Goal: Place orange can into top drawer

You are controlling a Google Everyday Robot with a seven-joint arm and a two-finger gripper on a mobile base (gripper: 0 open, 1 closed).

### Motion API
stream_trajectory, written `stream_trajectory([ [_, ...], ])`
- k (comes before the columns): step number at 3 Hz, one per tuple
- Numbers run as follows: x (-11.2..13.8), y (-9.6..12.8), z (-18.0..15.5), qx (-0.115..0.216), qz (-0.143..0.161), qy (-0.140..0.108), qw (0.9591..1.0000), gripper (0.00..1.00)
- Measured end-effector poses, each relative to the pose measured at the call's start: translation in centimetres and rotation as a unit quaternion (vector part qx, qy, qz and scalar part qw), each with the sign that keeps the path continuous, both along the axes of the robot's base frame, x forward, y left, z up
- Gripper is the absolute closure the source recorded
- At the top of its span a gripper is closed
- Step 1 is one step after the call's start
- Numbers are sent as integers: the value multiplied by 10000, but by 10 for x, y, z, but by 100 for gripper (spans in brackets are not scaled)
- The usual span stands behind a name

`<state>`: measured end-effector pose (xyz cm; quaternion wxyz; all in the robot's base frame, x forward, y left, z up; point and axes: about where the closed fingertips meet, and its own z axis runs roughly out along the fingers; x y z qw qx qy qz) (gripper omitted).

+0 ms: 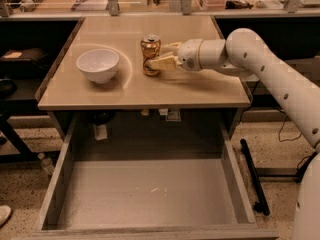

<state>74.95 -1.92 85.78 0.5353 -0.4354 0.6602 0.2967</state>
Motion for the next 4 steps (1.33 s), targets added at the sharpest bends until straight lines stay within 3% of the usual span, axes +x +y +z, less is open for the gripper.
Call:
stream_trajectory([
  [1, 0, 0, 0, 0, 0, 0, 10000, 100],
  [2, -17, 13, 1, 149, 302, -95, 9994, 100],
  [3, -55, 23, 12, 261, 783, -329, 9960, 100],
  [4, -99, 12, 29, 237, 1103, -613, 9917, 100],
])
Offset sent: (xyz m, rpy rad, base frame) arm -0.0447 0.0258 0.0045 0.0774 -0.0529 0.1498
